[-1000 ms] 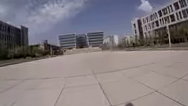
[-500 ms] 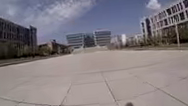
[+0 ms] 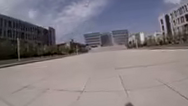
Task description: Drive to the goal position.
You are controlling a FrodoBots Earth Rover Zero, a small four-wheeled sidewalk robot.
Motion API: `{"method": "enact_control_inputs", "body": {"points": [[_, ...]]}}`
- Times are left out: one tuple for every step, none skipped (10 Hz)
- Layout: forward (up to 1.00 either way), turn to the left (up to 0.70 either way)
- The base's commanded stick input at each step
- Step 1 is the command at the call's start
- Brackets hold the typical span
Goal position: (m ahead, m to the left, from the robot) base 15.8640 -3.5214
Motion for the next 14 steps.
{"method": "enact_control_inputs", "body": {"points": [[-0.12, 0.0], [0.02, 0.0], [0.09, 0.0], [0.7, 0.0], [0.7, 0.0], [0.7, 0.0], [0.7, 0.0], [0.7, 0.0], [0.7, 0.0], [0.7, 0.0], [0.7, 0.0], [0.7, 0.0], [0.7, 0.0], [0.7, 0.0]]}}
